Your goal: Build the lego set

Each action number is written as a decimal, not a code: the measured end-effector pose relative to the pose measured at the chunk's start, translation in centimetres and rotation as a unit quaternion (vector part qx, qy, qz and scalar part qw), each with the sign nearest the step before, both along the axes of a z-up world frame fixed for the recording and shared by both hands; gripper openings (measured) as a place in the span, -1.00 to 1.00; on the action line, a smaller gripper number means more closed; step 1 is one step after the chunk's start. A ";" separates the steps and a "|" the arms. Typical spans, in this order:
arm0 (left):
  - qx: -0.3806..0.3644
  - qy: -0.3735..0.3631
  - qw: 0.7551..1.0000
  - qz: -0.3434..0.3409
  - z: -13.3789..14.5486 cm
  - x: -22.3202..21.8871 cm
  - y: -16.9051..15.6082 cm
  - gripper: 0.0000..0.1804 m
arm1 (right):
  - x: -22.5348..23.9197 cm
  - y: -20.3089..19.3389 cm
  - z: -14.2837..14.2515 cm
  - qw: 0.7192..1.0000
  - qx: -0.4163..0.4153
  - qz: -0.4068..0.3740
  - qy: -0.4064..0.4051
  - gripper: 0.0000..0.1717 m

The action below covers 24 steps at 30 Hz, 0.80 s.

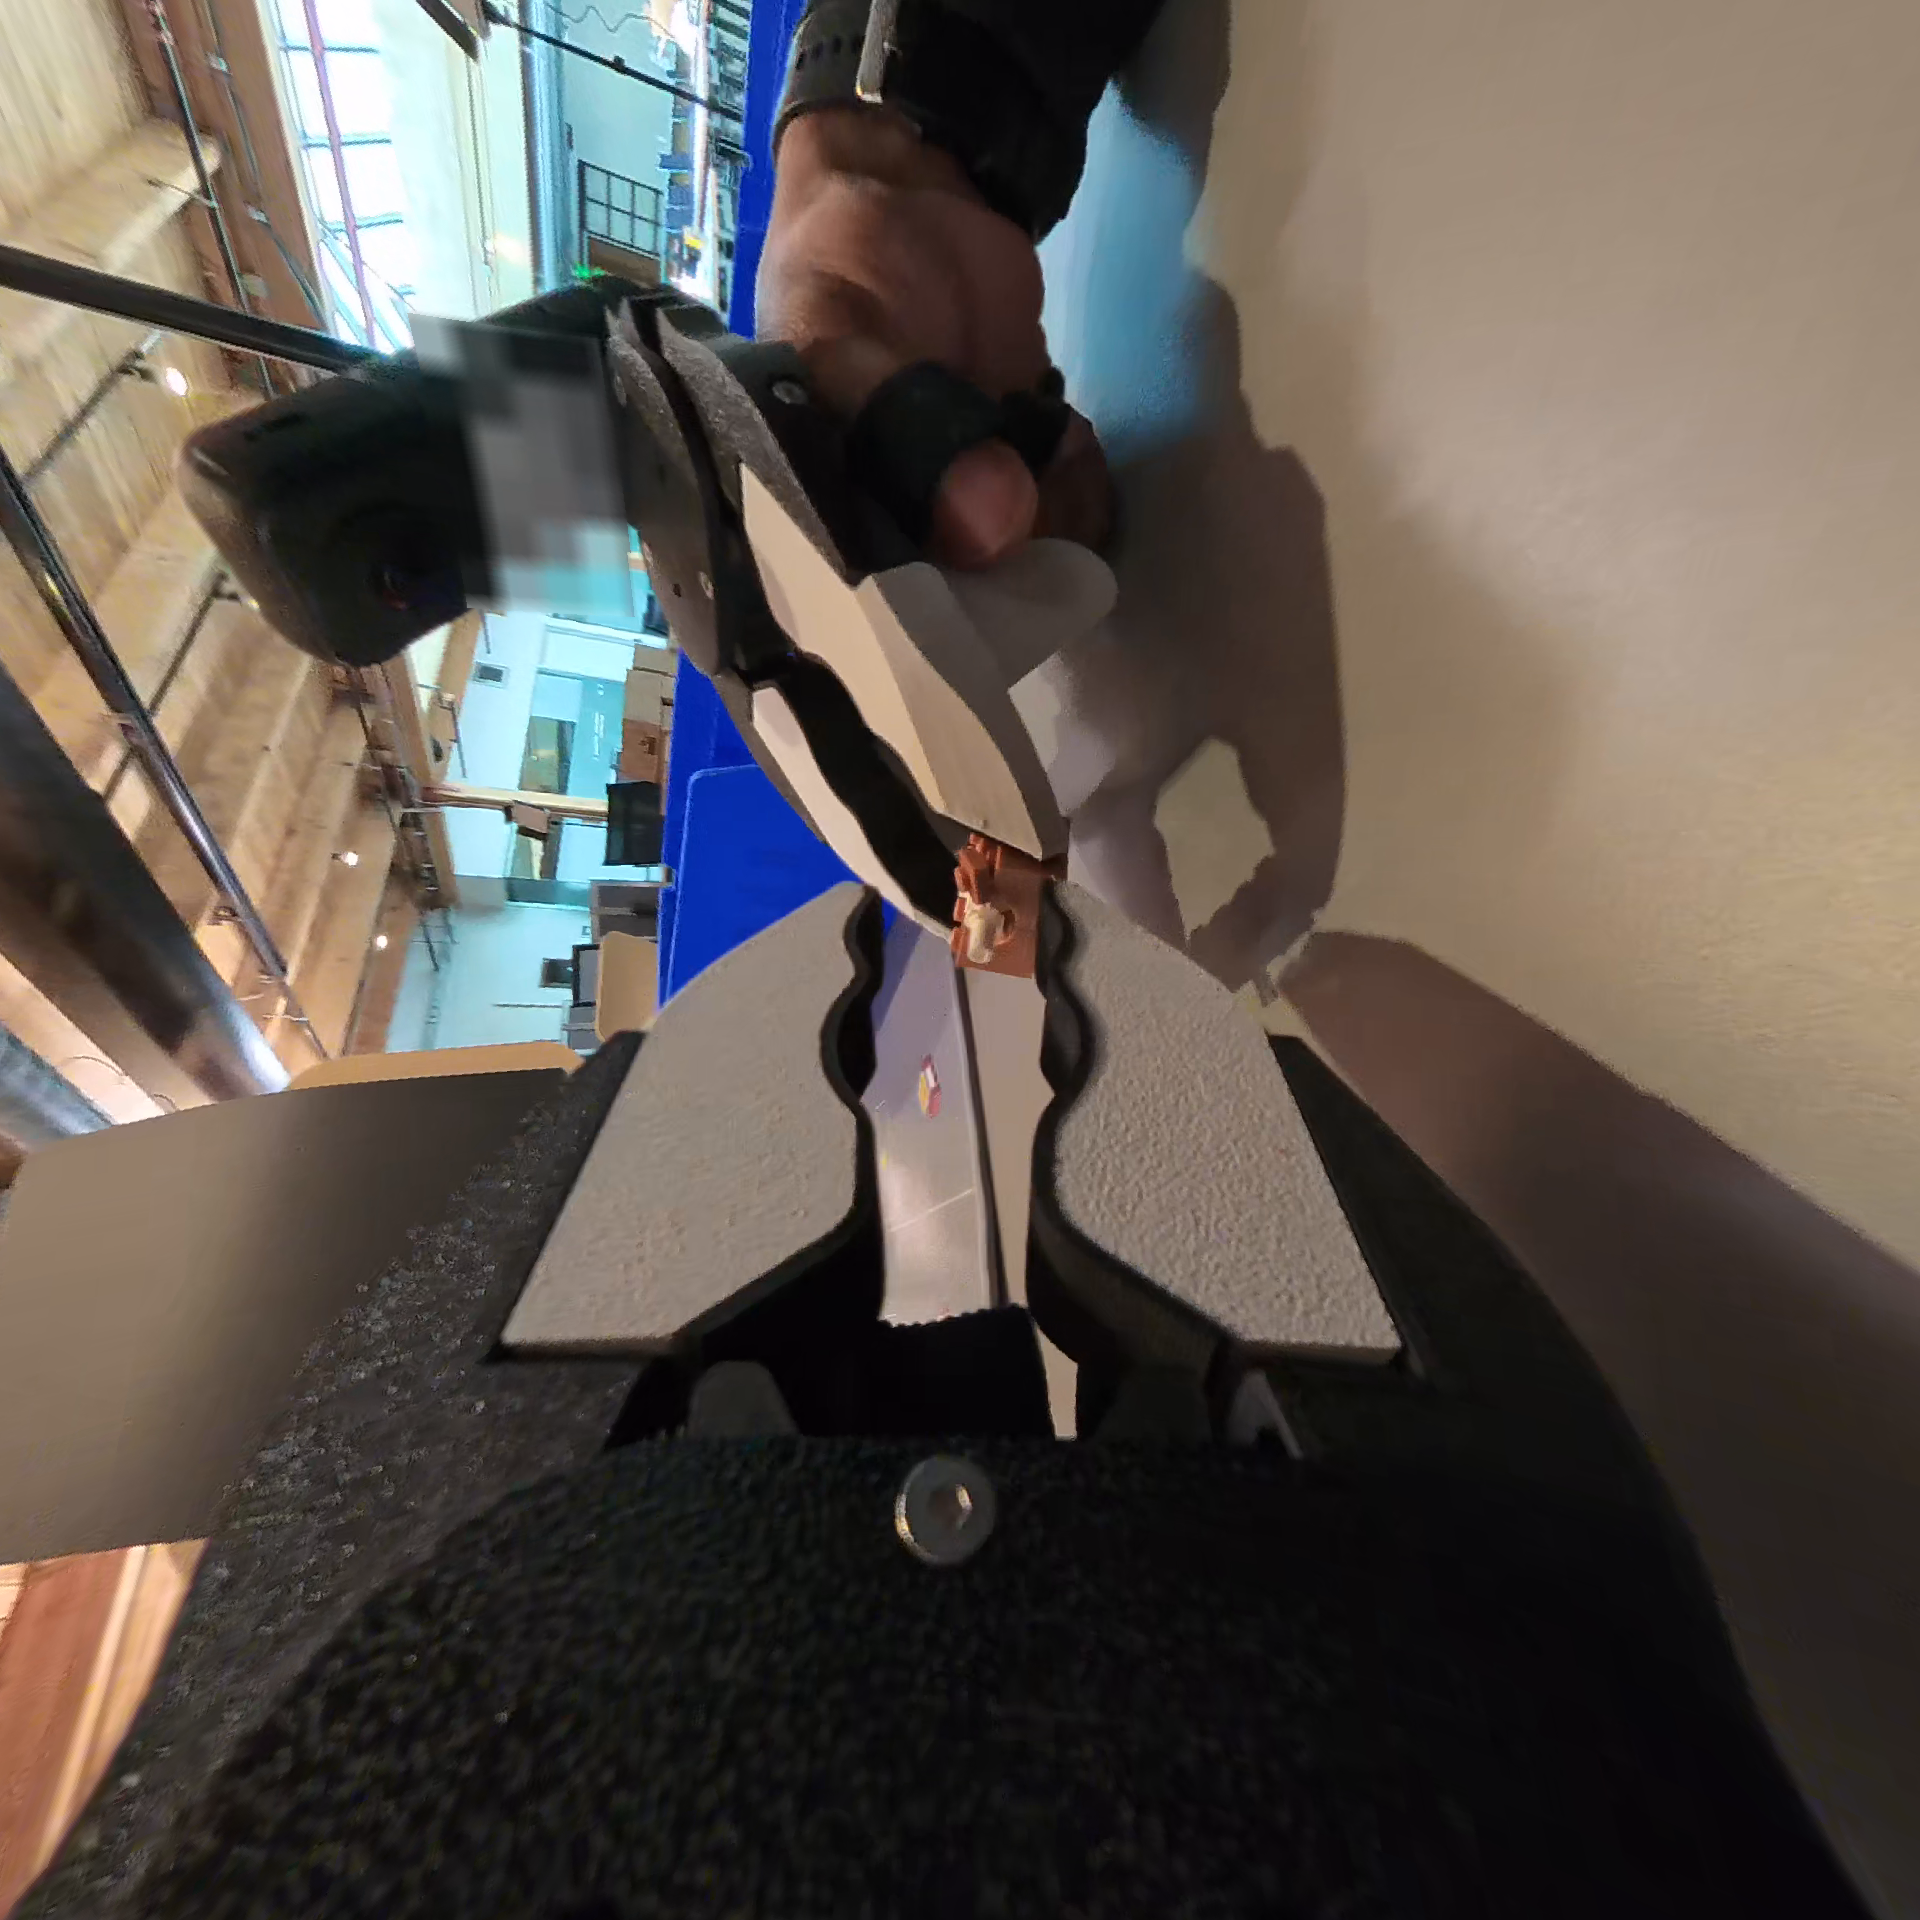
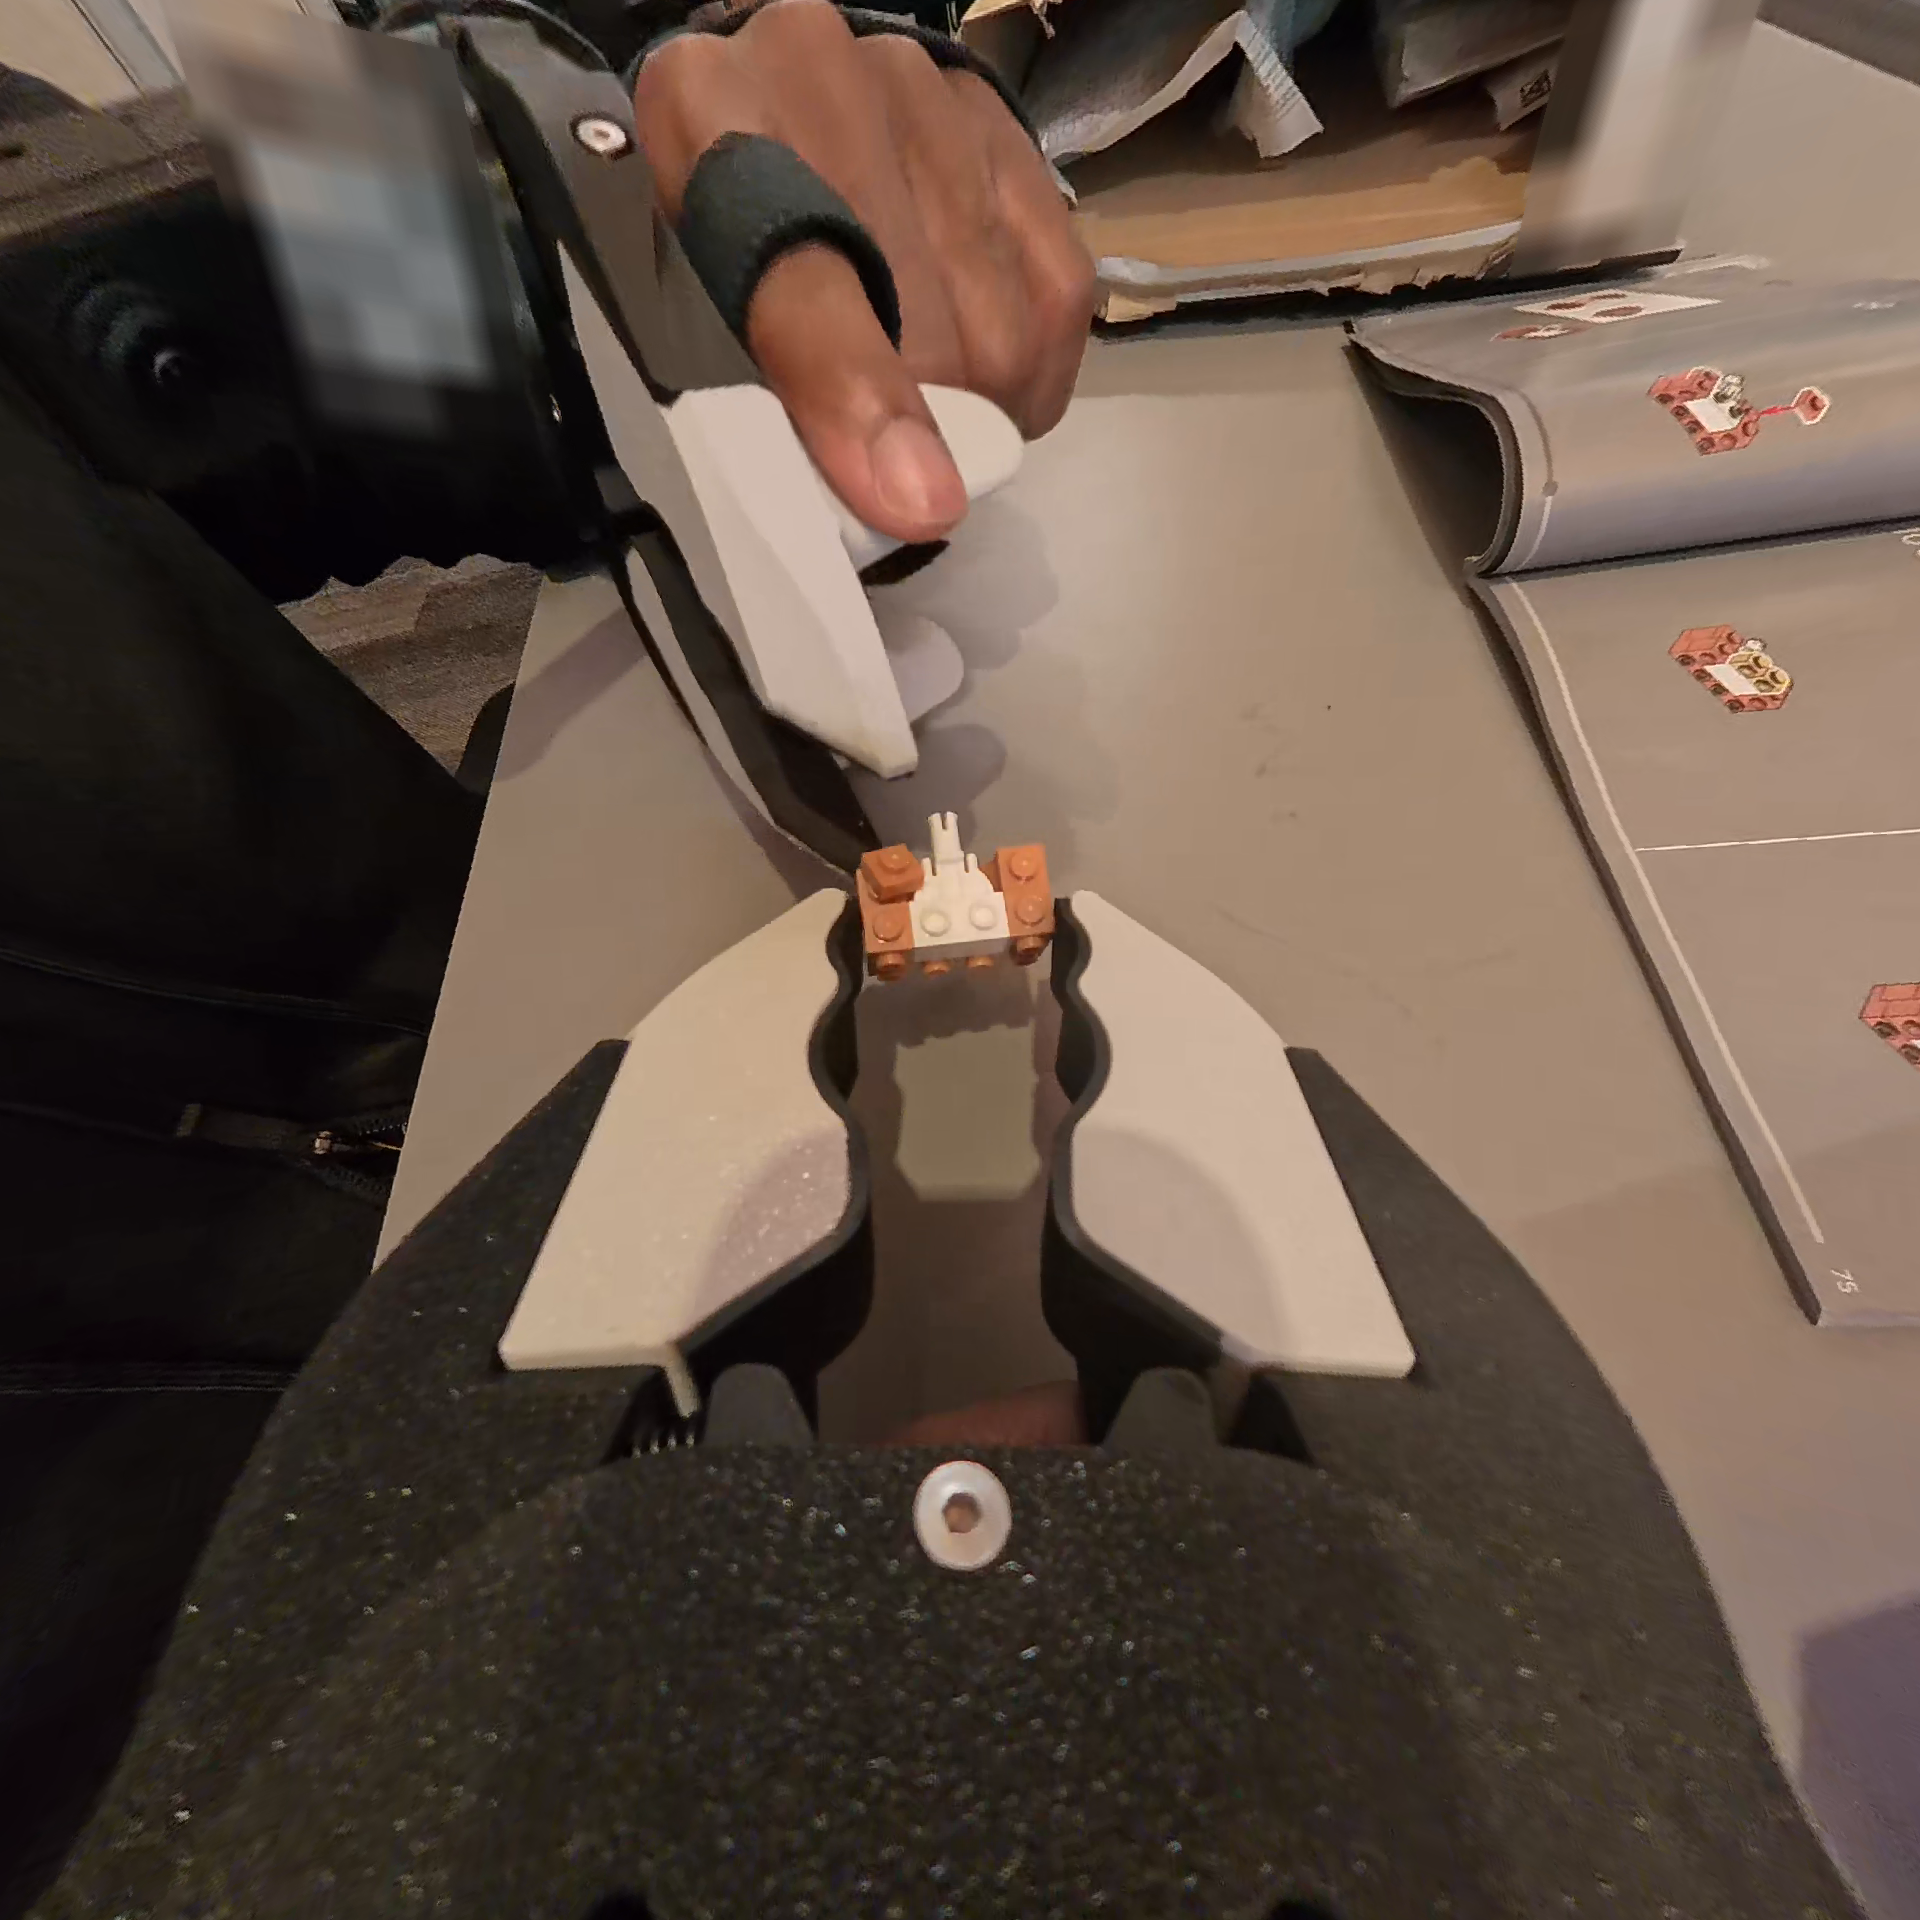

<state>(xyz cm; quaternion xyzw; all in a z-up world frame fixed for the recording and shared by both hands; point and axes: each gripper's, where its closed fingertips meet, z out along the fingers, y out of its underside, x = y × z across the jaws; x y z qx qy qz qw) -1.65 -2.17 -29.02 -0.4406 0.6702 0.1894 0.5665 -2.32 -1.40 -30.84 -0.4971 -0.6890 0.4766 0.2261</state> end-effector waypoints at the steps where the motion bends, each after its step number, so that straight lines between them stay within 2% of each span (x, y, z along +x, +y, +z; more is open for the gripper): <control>1: 0.002 0.007 1.000 -0.002 -0.2 0.1 0.0 -0.71 | 0.0 0.0 0.0 1.000 0.000 0.000 0.000 -0.60; 6: 0.016 0.022 1.000 -0.003 -0.5 0.2 0.0 -0.72 | 0.1 0.0 0.0 1.000 -0.002 0.000 -0.002 -0.60; 12: -0.011 0.024 1.000 0.000 -1.7 0.3 0.3 -0.76 | 0.1 -0.1 -0.2 1.000 0.001 0.004 -0.008 -0.60; 20: -0.144 -0.056 0.987 0.032 -2.3 -2.0 0.2 -0.72 | 0.6 0.6 -2.4 0.996 0.051 -0.012 -0.076 -0.60; 24: -0.255 -0.103 0.961 0.034 -2.7 -2.8 -0.9 -0.74 | 0.9 1.1 -3.6 0.990 0.083 -0.019 -0.112 -0.60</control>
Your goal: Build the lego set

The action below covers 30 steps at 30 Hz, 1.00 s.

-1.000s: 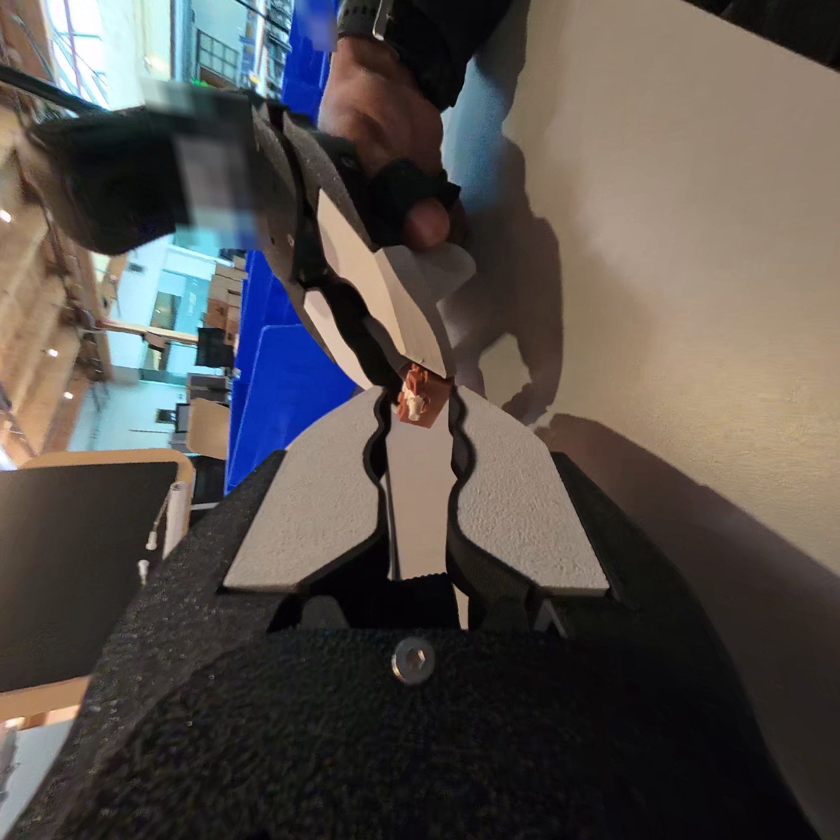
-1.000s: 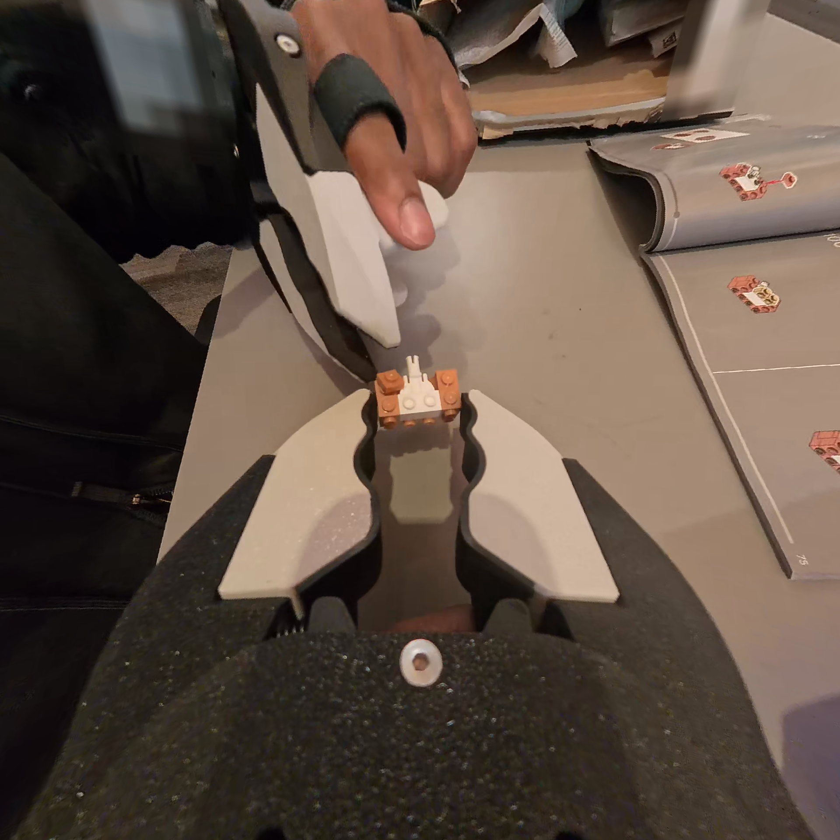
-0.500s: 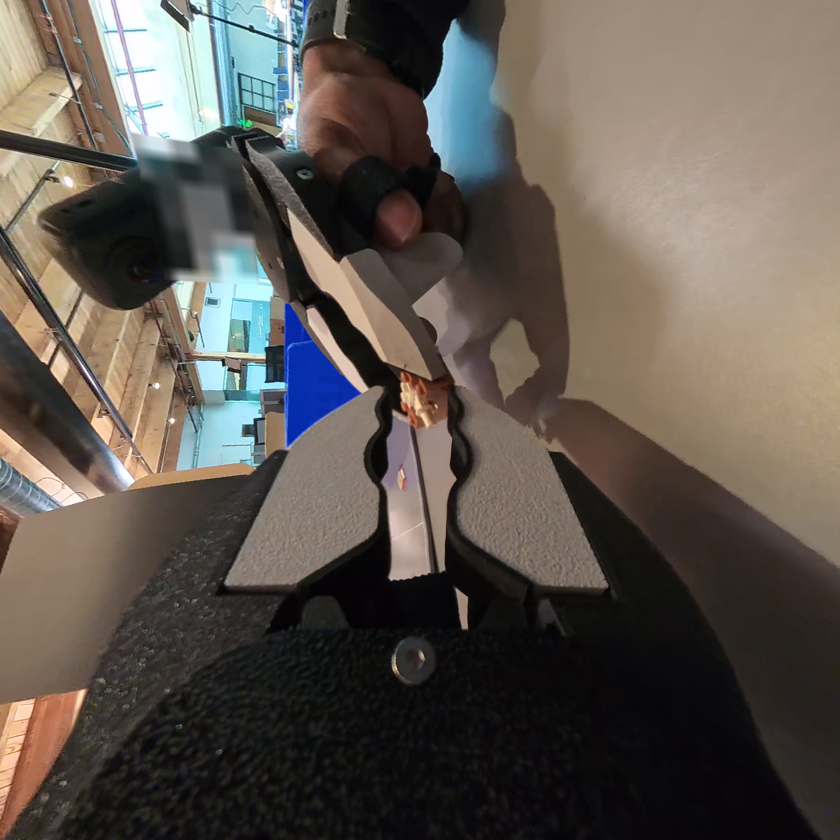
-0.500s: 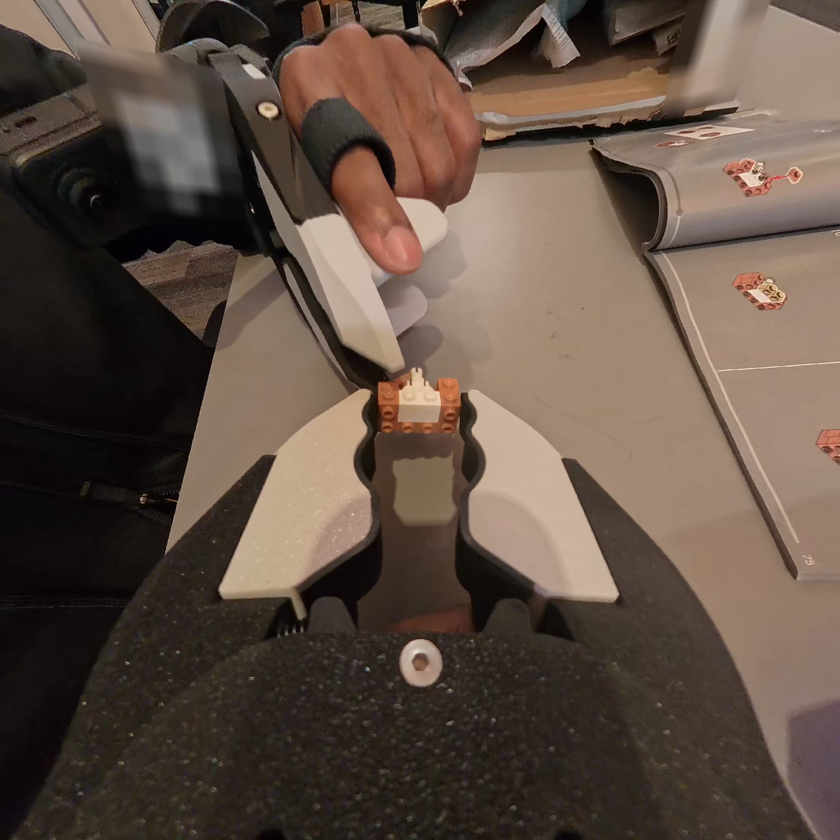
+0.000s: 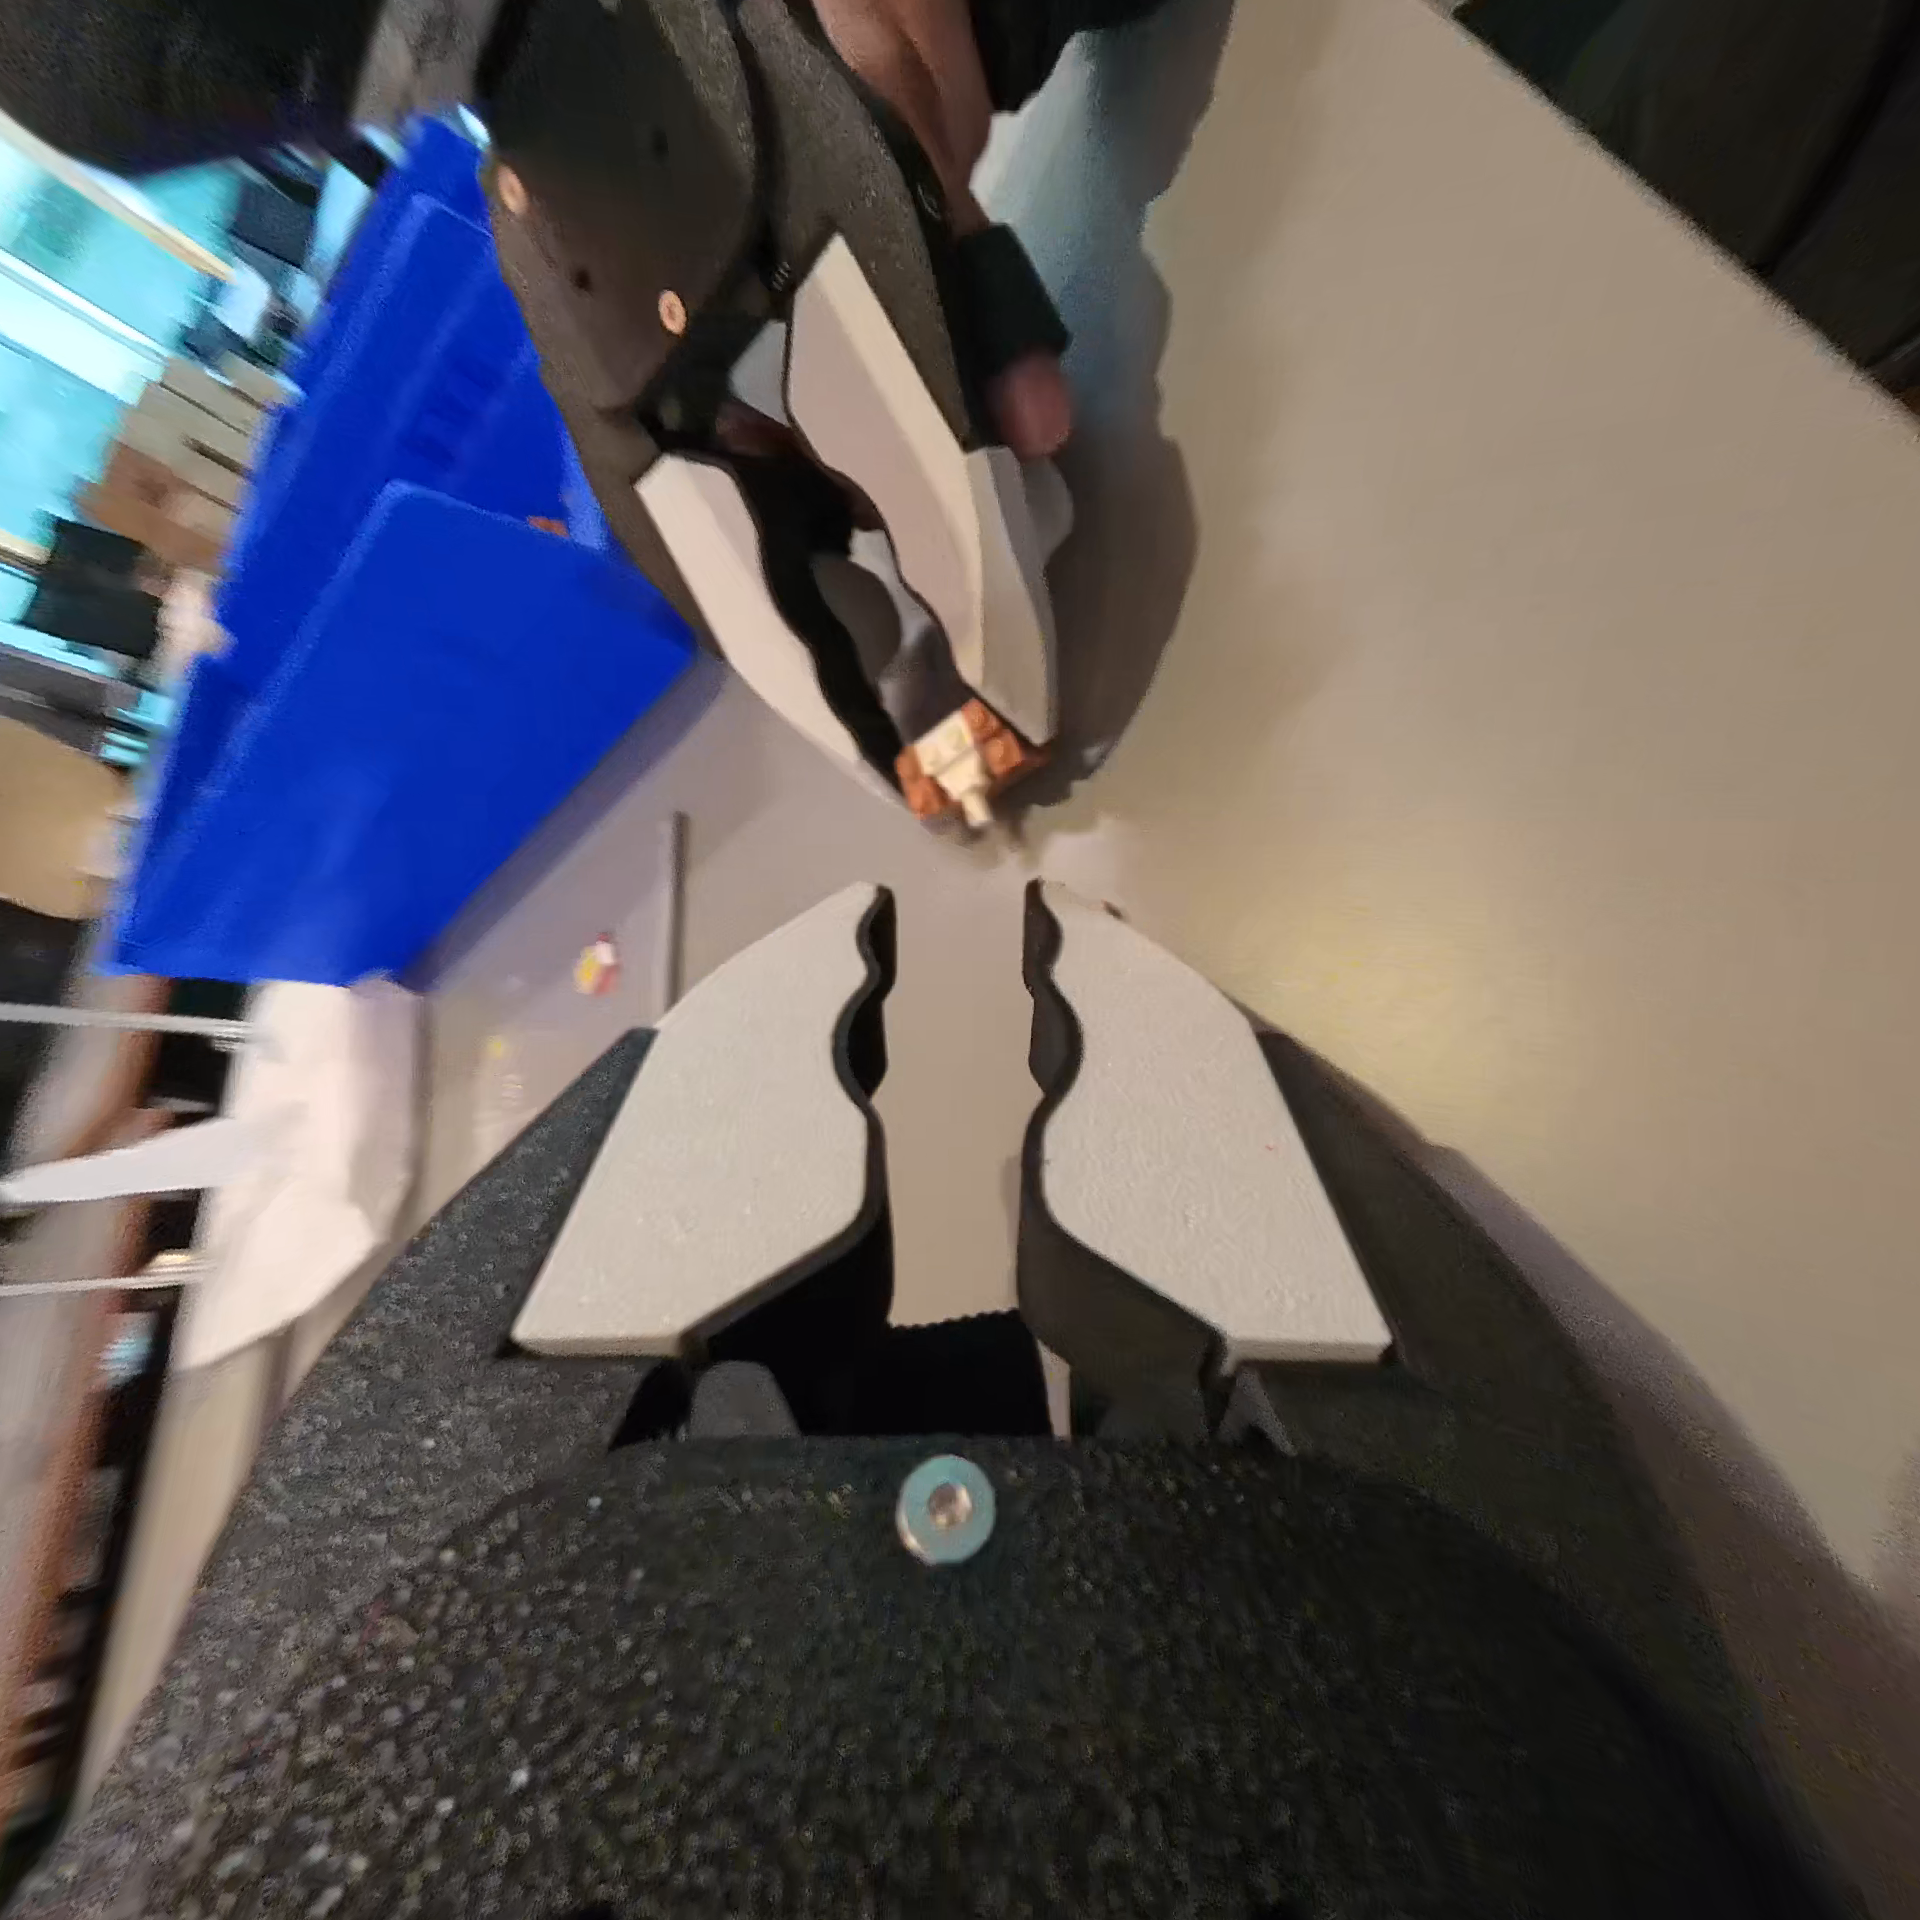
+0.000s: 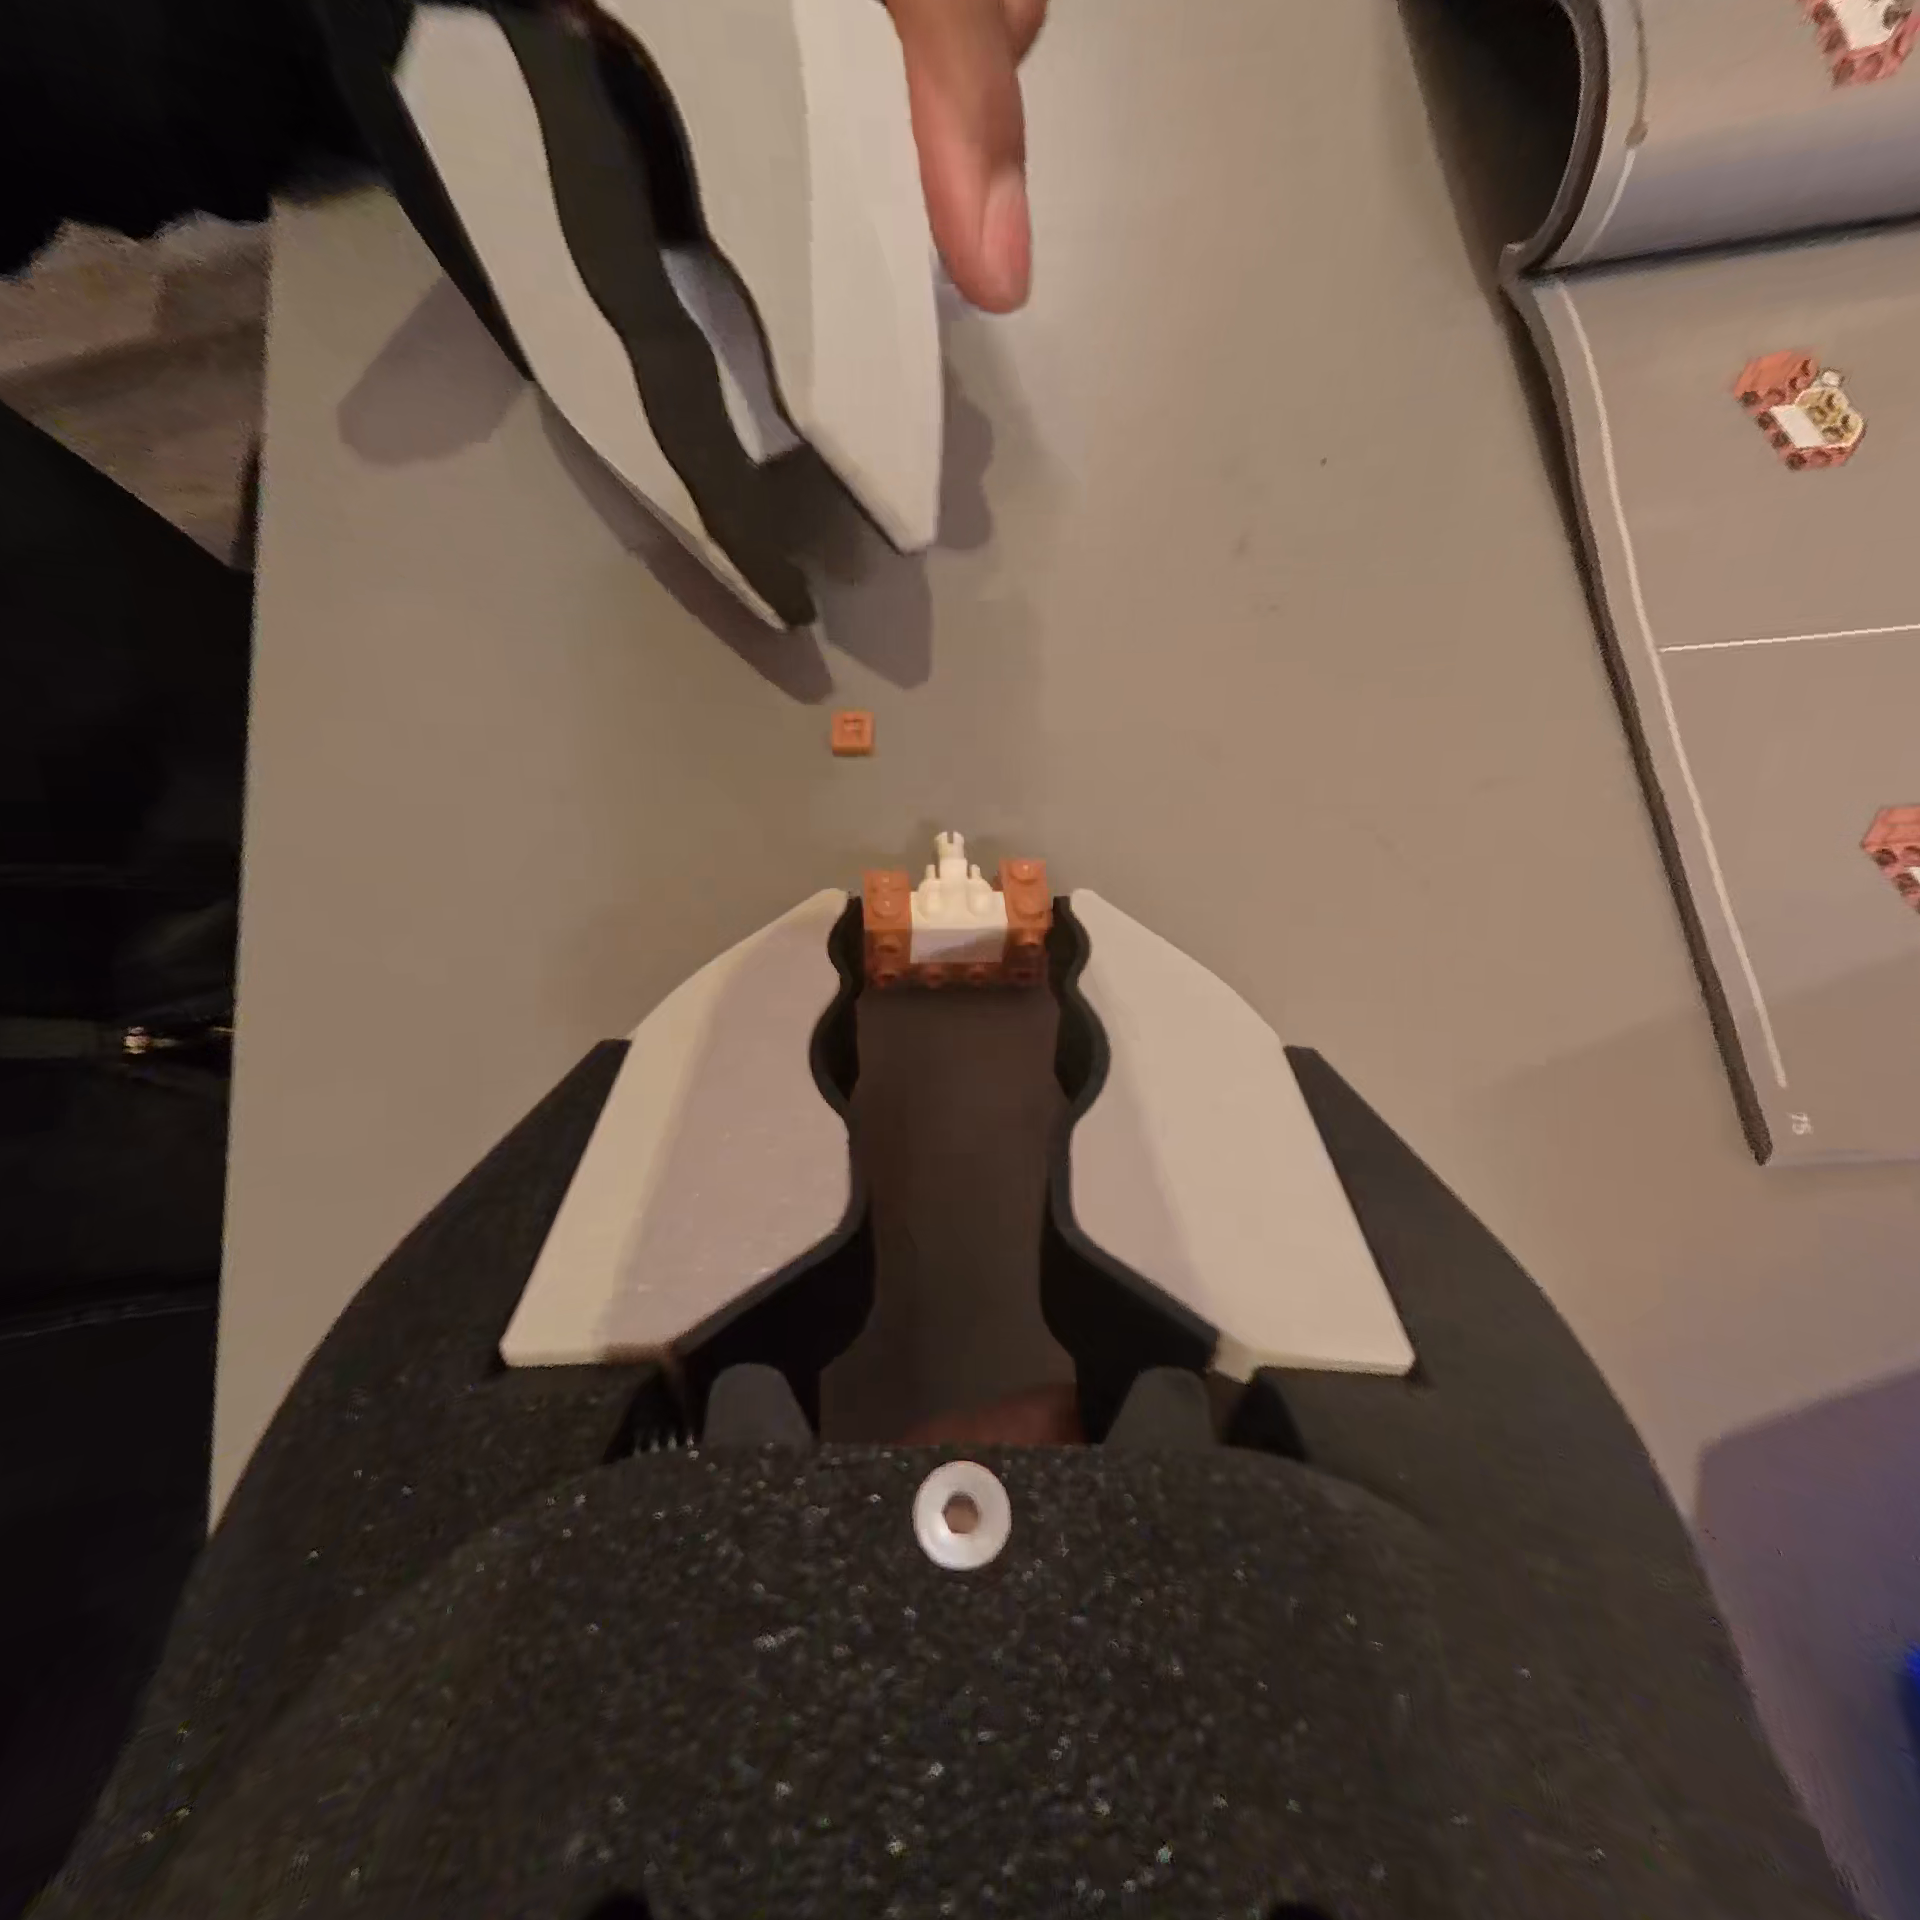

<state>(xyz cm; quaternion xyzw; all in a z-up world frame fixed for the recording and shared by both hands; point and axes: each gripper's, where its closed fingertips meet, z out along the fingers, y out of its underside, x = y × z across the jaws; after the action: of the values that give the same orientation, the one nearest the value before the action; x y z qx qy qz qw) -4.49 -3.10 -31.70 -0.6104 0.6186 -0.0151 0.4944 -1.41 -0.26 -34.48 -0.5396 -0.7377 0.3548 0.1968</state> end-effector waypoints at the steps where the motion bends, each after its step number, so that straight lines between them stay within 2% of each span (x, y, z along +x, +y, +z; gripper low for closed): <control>1: -0.031 -0.006 1.000 0.000 -0.3 -0.1 -0.4 -0.75 | 0.0 0.1 -0.1 1.000 0.007 -0.001 -0.001 -0.60; 3: -0.080 -0.001 0.997 0.004 -1.2 -0.2 -0.8 -0.76 | 0.2 0.5 -0.6 1.000 0.026 -0.003 -0.014 -0.60; 10: -0.179 0.009 0.984 0.019 -3.1 0.7 -0.8 -0.71 | 0.5 -0.1 -0.6 0.999 0.030 0.024 -0.009 -0.60; 12: -0.203 0.013 0.979 0.022 -3.5 0.9 -0.8 -0.77 | 0.6 -0.2 -0.4 0.999 0.026 0.029 -0.005 -0.60; 14: -0.231 0.008 0.973 0.023 -3.8 1.2 -0.9 -0.92 | 0.6 -0.3 -0.1 0.999 0.021 0.033 0.004 -0.60; 18: -0.265 -0.020 0.963 0.040 -3.7 1.4 -0.8 -0.93 | 1.0 0.2 0.3 0.999 0.034 0.026 0.019 -0.57; 20: -0.271 -0.043 0.961 0.042 -3.5 1.5 -0.9 -1.00 | 1.0 0.4 0.7 0.999 0.035 0.019 0.034 -0.57; 23: -0.259 -0.100 0.960 0.040 -2.0 2.1 -0.8 -1.00 | 1.1 0.5 2.2 0.997 0.036 0.003 0.074 -0.57; 26: -0.266 -0.167 0.948 0.050 -0.5 2.8 -0.4 -1.00 | 1.0 0.1 3.6 0.992 0.038 -0.010 0.120 -0.60; 28: -0.286 -0.219 0.931 0.062 0.5 3.2 -0.1 -1.00 | 1.0 -0.2 3.9 0.989 0.050 -0.018 0.140 -0.61; 30: -0.316 -0.290 0.901 0.072 1.8 3.7 0.4 -1.00 | 0.9 -0.7 3.8 0.987 0.057 -0.024 0.147 -0.62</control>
<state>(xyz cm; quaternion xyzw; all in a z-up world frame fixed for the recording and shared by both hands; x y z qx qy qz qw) -0.84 -2.72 -29.91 -0.7460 0.3652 -0.3501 0.4330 -0.47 -0.96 -30.72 -0.4871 -0.7064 0.3827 0.3424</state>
